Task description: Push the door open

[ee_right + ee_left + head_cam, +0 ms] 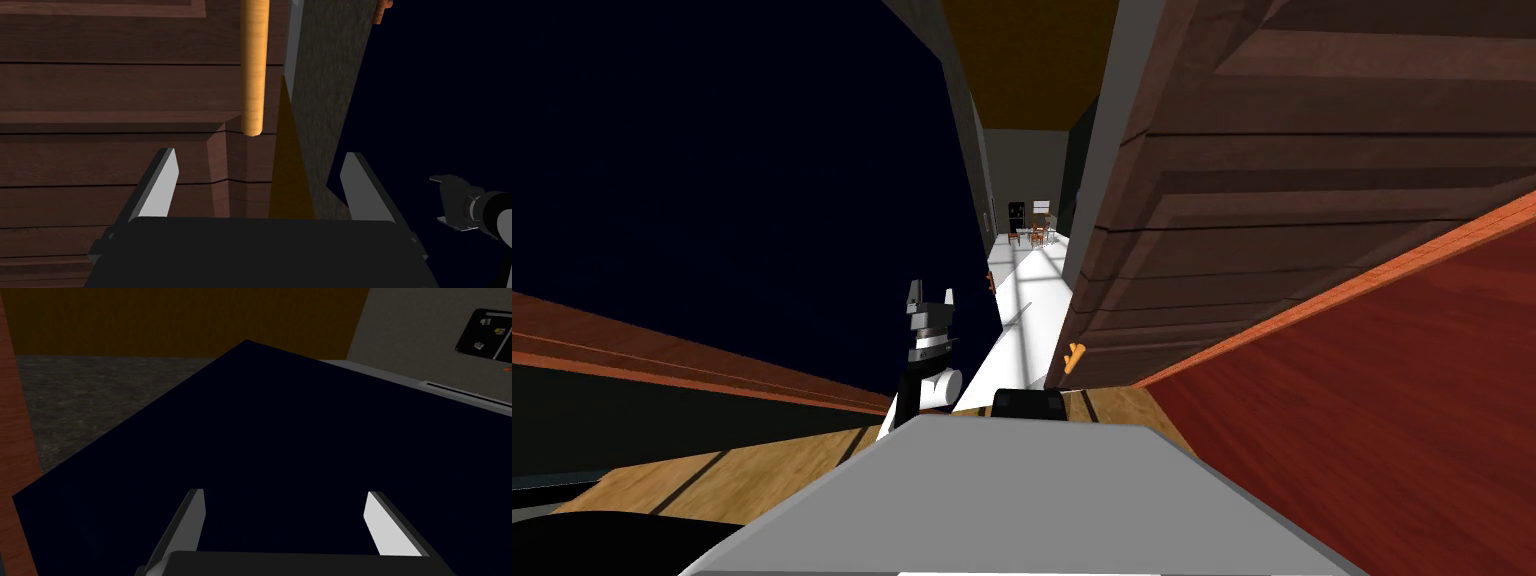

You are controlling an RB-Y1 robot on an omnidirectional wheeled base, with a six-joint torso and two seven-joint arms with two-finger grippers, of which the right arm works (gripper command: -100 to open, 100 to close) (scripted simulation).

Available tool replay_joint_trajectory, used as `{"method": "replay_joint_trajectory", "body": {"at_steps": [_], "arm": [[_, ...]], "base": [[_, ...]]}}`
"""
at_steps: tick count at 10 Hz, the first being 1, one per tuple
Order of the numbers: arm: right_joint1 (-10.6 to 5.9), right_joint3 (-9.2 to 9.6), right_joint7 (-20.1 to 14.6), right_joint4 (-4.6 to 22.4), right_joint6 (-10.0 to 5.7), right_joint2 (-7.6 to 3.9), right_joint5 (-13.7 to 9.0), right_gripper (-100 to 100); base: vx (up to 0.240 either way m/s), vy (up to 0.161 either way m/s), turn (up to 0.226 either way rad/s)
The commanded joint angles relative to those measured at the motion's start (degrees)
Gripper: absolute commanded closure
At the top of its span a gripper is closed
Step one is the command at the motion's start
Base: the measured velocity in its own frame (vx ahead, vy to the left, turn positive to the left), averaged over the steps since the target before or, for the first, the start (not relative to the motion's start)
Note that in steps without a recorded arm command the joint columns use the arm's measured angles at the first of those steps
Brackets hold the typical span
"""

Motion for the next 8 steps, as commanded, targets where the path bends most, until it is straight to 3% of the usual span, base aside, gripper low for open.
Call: {"method": "replay_joint_trajectory", "body": {"at_steps": [1, 2, 5, 8], "arm": [[0.0, 0.0, 0.0, 0.0, 0.0, 0.0, 0.0, -100], [-0.05, 0.03, -0.02, -0.31, 0.36, -1.67, -0.03, -100], [-0.12, 0.11, -0.44, -1.11, 1.3, -3.28, -0.19, -100], [-0.18, 0.19, -0.84, -1.89, 2.24, -3.07, -0.33, -100]], "base": [[0.097, -0.051, 0.015], [0.12, 0.002, 0.017], [0.197, 0.05, 0.007], [0.216, 0.027, 0.019]]}}
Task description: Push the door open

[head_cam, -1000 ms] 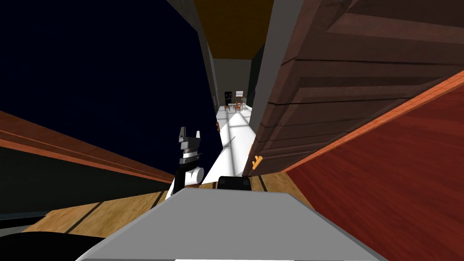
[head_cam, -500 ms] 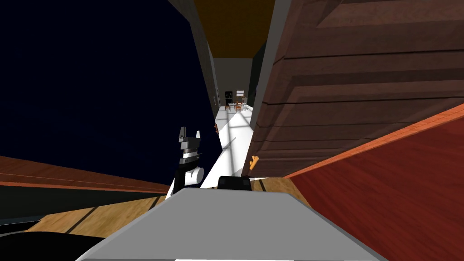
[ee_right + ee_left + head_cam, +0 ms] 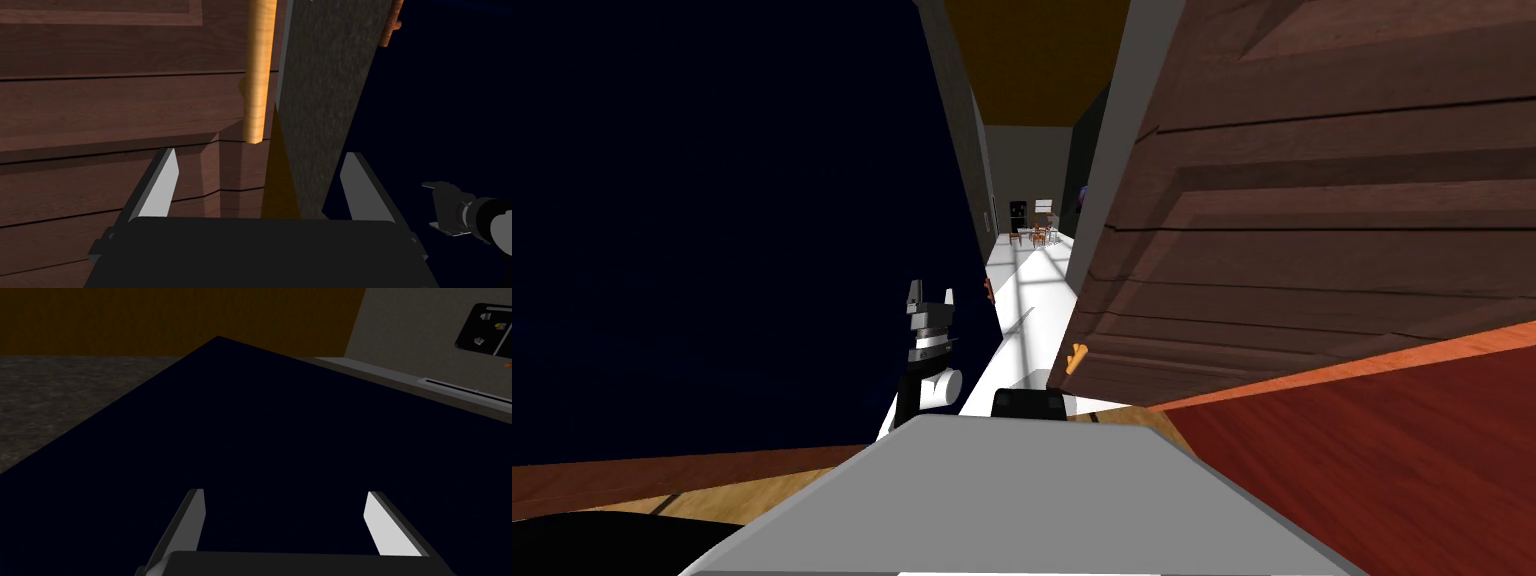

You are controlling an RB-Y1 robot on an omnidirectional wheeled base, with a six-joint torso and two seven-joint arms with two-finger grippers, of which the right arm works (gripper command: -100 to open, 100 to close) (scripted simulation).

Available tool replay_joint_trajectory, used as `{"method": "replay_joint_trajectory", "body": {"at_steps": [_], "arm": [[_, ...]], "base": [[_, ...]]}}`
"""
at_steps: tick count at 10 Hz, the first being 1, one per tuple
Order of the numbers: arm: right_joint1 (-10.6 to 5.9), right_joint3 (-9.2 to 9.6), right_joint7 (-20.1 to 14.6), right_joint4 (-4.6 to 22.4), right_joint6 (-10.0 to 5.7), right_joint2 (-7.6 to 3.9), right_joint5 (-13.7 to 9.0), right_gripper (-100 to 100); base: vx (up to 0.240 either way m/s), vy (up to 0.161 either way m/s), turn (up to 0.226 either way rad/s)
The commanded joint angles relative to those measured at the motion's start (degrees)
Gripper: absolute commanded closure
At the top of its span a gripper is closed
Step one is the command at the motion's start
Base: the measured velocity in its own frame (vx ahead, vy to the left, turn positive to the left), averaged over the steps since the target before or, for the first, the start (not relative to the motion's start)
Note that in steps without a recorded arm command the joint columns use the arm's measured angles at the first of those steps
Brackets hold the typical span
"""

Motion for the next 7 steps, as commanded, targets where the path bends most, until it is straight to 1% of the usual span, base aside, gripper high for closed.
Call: {"method": "replay_joint_trajectory", "body": {"at_steps": [1, 3, 4, 5, 6, 7], "arm": [[-0.06, 0.03, -0.13, -0.22, 0.38, 0.52, -0.09, -100], [-0.1, 0.08, -0.39, -0.73, 0.99, 2.05, -0.19, -100], [-0.12, 0.11, -0.52, -0.98, 1.28, 3.2, -0.23, -100], [-0.07, 0.09, -0.46, -0.89, 1.08, 2.54, -0.21, -100], [-0.07, 0.09, -0.46, -0.89, 1.08, 2.54, -0.21, 100], [-0.07, 0.09, -0.46, -0.89, 1.08, 2.54, -0.21, 100]], "base": [[0.192, 0.041, 0.024], [0.185, 0.042, 0.012], [0.163, 0.048, 0.023], [0.069, 0.018, 0.001], [-0.008, -0.001, -0.001], [-0.027, -0.007, 0.0]]}}
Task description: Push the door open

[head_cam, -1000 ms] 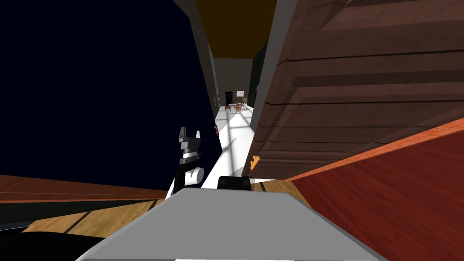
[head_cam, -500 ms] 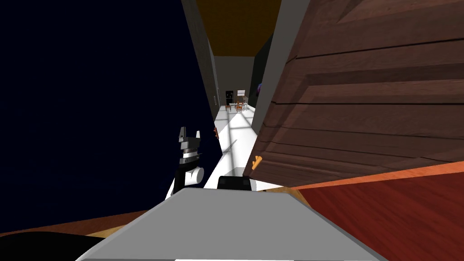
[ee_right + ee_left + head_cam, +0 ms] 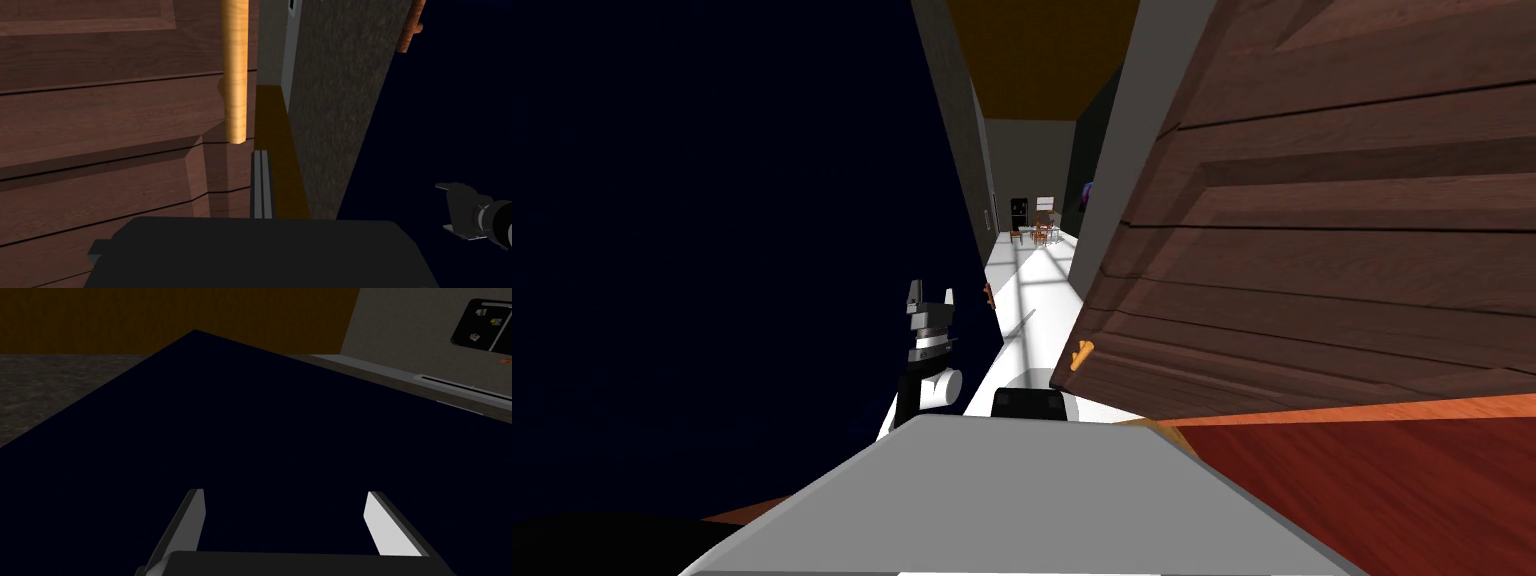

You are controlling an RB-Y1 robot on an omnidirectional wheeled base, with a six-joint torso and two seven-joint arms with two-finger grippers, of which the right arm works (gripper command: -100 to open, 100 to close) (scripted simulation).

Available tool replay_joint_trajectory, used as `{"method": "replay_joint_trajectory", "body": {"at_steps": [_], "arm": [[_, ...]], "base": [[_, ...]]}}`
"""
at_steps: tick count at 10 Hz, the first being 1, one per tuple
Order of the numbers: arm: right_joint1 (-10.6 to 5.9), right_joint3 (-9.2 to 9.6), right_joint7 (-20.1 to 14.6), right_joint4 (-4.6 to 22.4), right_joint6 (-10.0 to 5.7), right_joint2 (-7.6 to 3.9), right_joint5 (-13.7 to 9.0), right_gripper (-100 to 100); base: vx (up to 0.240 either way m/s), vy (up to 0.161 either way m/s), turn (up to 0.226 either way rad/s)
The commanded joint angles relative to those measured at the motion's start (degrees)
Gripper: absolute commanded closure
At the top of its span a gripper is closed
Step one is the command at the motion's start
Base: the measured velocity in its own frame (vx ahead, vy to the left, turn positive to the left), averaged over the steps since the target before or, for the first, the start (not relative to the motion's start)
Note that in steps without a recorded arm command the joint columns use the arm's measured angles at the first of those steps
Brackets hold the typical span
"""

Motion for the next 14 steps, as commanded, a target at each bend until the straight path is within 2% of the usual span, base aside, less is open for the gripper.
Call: {"method": "replay_joint_trajectory", "body": {"at_steps": [1, 4, 5, 7, 9, 11, 14], "arm": [[0.02, -0.01, 0.01, 0.01, -0.01, -0.02, 0.0, 100], [0.02, -0.01, 0.01, 0.01, -0.01, -0.02, 0.0, 100], [0.17, 0.69, 0.4, -0.24, 0.4, -1.31, -0.46, -100], [0.43, 1.96, 1.12, -0.7, 1.13, -2.56, -1.29, -100], [0.66, 3.11, 1.78, -1.11, 1.8, -2.84, -2.04, -100], [0.9, 4.27, 2.44, -1.53, 2.47, -2.38, -2.8, -100], [1.27, 6.07, 3.46, -2.18, 3.51, 0.06, -3.98, -100]], "base": [[-0.024, -0.007, 0.001], [-0.008, -0.002, 0.0], [0.054, 0.015, -0.279], [0.109, 0.045, -0.346], [0.157, 0.065, -0.312], [0.133, 0.08, -0.31], [0.119, 0.078, -0.299]]}}
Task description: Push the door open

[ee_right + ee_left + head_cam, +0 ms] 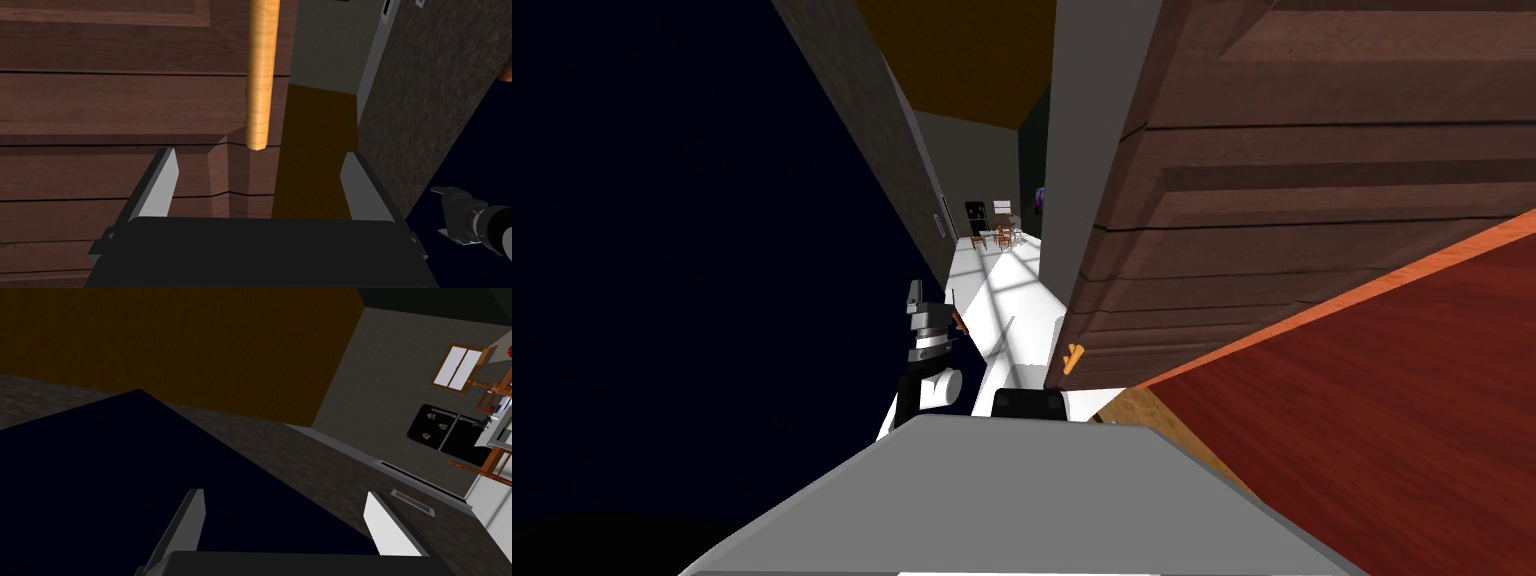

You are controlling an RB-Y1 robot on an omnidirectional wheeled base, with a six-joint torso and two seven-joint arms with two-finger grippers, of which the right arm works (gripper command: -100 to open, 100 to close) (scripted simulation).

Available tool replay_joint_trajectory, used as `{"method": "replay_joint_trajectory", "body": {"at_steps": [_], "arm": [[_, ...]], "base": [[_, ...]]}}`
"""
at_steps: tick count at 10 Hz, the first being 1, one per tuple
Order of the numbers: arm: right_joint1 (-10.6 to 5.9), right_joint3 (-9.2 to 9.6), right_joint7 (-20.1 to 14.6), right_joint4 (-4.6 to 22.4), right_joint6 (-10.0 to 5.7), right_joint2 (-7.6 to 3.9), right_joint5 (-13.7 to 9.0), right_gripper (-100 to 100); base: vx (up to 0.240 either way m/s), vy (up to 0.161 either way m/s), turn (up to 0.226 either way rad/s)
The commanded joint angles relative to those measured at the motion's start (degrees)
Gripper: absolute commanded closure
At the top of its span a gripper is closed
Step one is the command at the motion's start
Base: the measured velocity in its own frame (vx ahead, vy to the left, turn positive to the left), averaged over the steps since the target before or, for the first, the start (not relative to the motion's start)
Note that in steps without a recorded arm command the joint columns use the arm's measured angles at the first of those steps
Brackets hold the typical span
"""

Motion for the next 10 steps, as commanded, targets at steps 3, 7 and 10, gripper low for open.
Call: {"method": "replay_joint_trajectory", "body": {"at_steps": [3, 7, 10], "arm": [[0.3, 0.91, 0.36, -0.75, 0.67, -1.72, 0.41, -100], [0.86, 2.48, 0.93, -2.1, 1.73, -2.17, 1.23, -100], [1.31, 3.73, 1.39, -3.17, 2.57, -0.03, 1.89, -100]], "base": [[0.115, 0.031, -0.054], [0.213, -0.009, -0.052], [0.216, 0.03, -0.073]]}}
